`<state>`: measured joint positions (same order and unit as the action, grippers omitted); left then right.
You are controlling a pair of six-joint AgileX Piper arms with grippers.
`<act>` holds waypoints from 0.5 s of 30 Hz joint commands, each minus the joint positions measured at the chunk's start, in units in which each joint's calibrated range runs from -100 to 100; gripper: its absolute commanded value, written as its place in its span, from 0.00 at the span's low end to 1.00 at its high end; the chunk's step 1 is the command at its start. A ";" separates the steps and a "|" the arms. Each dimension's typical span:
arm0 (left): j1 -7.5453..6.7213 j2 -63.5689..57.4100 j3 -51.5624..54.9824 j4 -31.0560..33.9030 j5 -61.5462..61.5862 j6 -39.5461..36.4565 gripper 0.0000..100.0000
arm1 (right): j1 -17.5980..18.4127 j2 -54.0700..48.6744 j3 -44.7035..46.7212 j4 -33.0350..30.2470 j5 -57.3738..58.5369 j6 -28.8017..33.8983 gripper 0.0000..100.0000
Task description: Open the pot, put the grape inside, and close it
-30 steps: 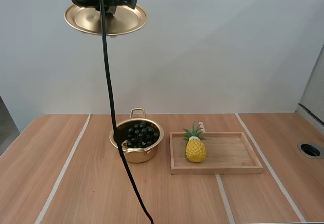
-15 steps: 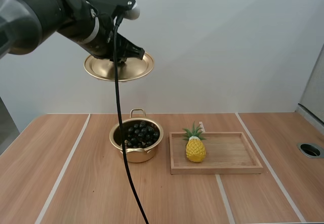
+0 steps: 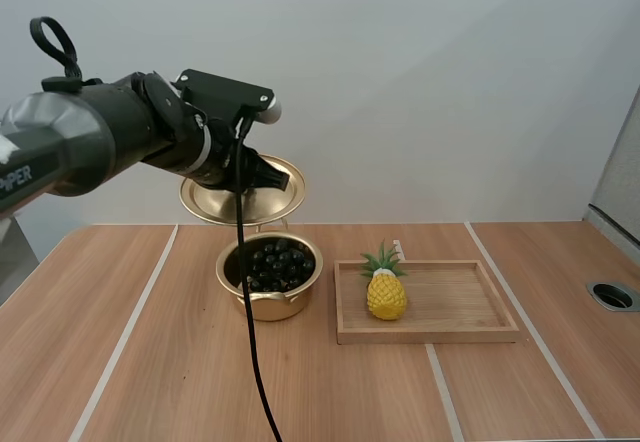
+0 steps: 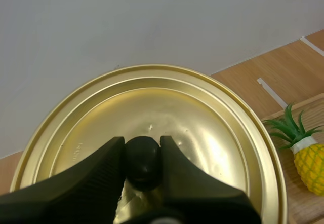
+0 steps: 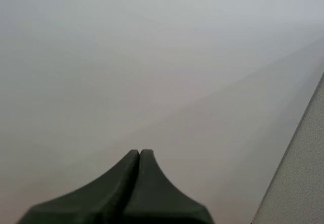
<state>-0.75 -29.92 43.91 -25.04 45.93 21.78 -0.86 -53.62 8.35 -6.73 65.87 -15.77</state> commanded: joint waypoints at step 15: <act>0.02 10.90 2.94 -7.77 -8.47 5.32 0.00 | -0.20 -0.63 -0.28 -0.46 2.05 0.06 0.00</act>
<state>-0.75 -20.17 46.75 -31.27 39.54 26.19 -0.86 -53.62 8.35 -6.73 67.83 -15.77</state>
